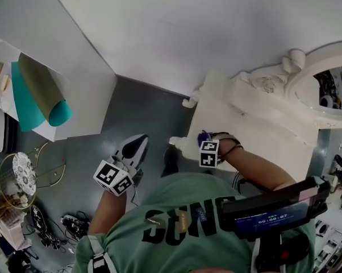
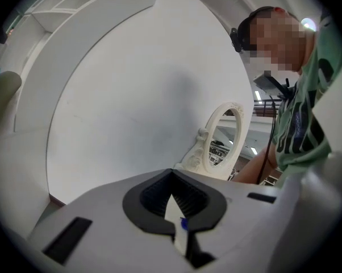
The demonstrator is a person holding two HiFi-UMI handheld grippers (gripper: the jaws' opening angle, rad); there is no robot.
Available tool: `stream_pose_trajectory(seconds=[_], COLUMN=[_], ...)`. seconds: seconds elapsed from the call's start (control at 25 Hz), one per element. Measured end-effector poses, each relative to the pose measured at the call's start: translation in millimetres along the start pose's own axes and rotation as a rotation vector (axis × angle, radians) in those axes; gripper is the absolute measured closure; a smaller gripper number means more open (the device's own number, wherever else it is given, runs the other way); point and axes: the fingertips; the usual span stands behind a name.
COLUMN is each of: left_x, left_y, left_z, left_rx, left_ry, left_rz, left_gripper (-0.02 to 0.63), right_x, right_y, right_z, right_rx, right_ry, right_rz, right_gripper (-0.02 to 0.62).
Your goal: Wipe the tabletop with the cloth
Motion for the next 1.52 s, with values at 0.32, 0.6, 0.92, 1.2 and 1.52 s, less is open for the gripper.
stream_pose_trajectory(seconds=[0.32,0.6,0.92,1.2,1.52], left_x=[-37,-68,-97,-89,-74], left_y=[73,166,193,160,139], left_z=[62,85,30,8,13], left_rx=[-0.040,0.064,0.239,0.202,0.036], left_ry=[-0.065,-0.040,-0.058,-0.050,-0.051], left_rz=[0.008,0.003,-0.013,-0.045,-0.041], left_gripper=[0.607,0.607,0.607,0.607,0.607], right_x=[3,-127,-118,-112,-66], right_y=[-88,56,133,122,-100], right_z=[-6,-5,14,10,6], right_rx=[0.195,-0.197,-0.352,-0.284,-0.013], right_ry=[0.393,0.472,0.377,0.321,0.347], right_rz=[0.224,0.598,0.664,0.726,0.494], right_gripper=[0.488,0.486,0.485,0.489,0.489])
Point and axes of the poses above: the fingertips, and each gripper's own axes: z forward along the fingers, y to its right, x out of its top, and after that the axes turned 6 degrees about -x, right-handed
